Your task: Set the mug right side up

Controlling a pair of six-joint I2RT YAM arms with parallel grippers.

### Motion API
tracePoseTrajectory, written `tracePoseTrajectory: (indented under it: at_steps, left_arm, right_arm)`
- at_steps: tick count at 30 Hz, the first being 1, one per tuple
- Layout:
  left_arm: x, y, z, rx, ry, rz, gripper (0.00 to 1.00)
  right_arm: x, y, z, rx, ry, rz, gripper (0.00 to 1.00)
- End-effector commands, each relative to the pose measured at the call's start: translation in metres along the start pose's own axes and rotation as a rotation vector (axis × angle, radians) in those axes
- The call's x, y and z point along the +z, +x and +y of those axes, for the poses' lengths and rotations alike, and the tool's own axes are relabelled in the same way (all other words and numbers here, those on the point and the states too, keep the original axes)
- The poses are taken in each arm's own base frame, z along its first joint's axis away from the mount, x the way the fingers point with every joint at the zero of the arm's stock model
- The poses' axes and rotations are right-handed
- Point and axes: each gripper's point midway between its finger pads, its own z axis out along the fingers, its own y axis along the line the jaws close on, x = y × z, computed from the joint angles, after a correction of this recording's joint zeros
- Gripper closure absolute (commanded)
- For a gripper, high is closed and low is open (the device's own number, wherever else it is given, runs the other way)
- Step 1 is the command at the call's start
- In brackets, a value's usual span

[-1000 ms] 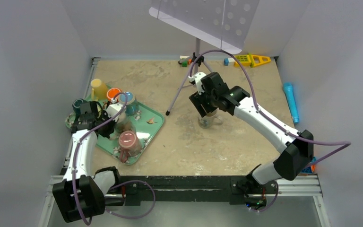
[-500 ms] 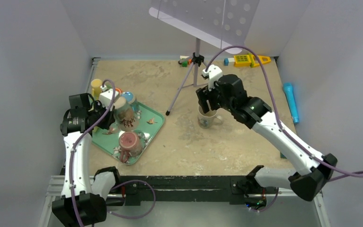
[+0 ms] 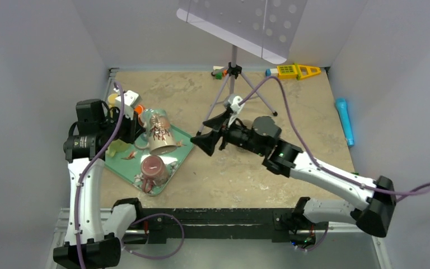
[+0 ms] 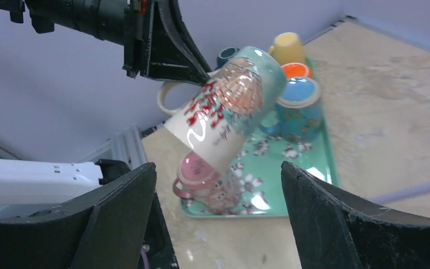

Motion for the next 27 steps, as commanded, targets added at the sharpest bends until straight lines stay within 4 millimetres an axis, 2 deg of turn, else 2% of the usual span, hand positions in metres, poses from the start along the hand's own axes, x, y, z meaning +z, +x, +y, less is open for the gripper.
tracePoseTrajectory:
  at_steps: [1, 4, 7, 10, 13, 18, 23, 26, 27]
  left_arm:
    - [0.016, 0.001, -0.002, 0.034, 0.022, -0.005, 1.0]
    - [0.033, 0.023, 0.006, 0.023, 0.022, 0.066, 1.0]
    - [0.04, 0.025, 0.008, 0.01, 0.036, 0.073, 1.0]
    - [0.043, 0.026, 0.007, 0.009, 0.049, 0.074, 1.0]
    - [0.047, 0.032, 0.008, 0.004, 0.057, 0.093, 1.0]
    - [0.05, 0.037, 0.008, 0.005, 0.064, 0.105, 1.0]
    - [0.05, 0.037, 0.007, 0.009, 0.07, 0.103, 1.0]
    - [0.05, 0.037, 0.006, 0.012, 0.078, 0.104, 1.0]
    - [0.049, 0.037, 0.004, 0.014, 0.087, 0.1, 1.0]
  right_arm:
    - [0.046, 0.007, 0.022, 0.096, -0.105, -0.047, 0.16]
    - [0.065, 0.033, 0.027, -0.012, -0.092, 0.031, 0.17]
    - [0.069, 0.05, 0.022, -0.138, -0.004, 0.026, 0.16]
    - [0.06, 0.052, 0.017, -0.245, 0.061, -0.055, 0.16]
    - [0.054, 0.063, 0.016, -0.389, 0.146, -0.102, 0.16]
    - [0.068, 0.08, 0.013, -0.649, 0.262, -0.1, 0.14]
    - [0.077, 0.086, 0.021, -0.72, 0.229, -0.096, 0.14]
    - [0.086, 0.08, 0.01, -0.737, 0.322, -0.105, 0.14]
    - [0.092, 0.085, 0.007, -0.754, 0.342, -0.093, 0.14]
